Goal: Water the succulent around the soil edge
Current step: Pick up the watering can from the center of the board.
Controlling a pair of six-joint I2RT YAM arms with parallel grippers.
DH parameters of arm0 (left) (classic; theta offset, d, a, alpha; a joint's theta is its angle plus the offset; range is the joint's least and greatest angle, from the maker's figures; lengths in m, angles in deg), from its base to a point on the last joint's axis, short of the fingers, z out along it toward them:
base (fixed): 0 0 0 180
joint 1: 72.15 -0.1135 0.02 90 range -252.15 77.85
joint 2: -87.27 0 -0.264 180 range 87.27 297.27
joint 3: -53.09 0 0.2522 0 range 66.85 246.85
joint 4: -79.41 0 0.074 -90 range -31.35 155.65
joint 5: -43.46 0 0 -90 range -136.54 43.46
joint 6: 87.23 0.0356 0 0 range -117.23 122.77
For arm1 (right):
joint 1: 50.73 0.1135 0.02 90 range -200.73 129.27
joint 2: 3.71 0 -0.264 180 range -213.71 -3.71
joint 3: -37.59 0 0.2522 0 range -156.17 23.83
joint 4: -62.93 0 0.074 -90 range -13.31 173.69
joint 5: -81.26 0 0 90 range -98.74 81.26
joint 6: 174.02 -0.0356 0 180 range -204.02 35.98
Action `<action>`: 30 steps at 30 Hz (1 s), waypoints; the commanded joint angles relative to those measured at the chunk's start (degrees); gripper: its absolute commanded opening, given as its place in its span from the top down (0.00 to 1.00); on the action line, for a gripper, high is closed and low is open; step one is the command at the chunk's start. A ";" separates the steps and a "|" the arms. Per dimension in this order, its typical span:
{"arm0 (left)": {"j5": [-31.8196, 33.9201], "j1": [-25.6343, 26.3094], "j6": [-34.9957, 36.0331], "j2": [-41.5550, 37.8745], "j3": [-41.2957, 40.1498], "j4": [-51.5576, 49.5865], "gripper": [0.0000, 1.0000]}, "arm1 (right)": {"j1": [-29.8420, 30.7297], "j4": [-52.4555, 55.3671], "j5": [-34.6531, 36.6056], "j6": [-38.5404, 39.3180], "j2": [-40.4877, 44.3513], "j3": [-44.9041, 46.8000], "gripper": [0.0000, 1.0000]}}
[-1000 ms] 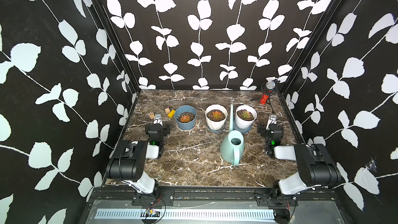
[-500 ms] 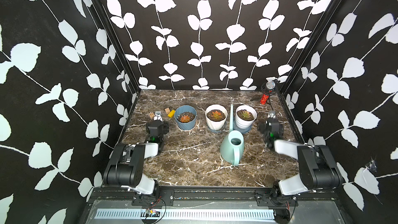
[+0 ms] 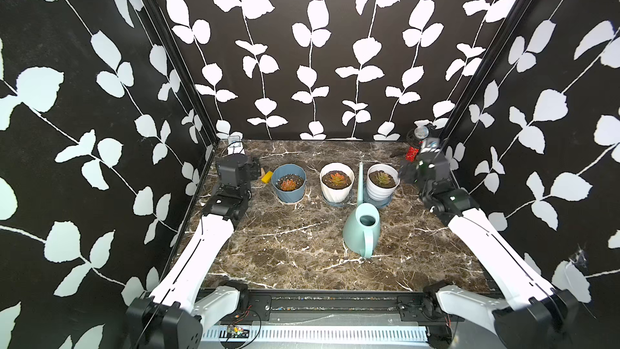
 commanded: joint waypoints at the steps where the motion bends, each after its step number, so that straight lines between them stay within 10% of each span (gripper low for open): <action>1: -6.14 0.26 -2.96 -1.45 4.89 -22.63 0.17 | 8.70 14.12 2.13 -4.65 3.13 -0.07 0.01; 7: -8.60 0.44 4.95 -5.38 9.30 -33.09 0.16 | 24.09 23.22 8.34 -10.84 5.18 -1.45 0.00; 17: -7.22 0.55 3.03 -10.66 -3.99 -21.56 0.17 | 43.51 33.27 13.38 -32.49 2.02 -0.42 0.01; 30: -19.92 0.55 0.31 -6.17 -5.05 -20.34 0.20 | 49.42 29.28 9.62 -50.24 -4.86 7.84 0.02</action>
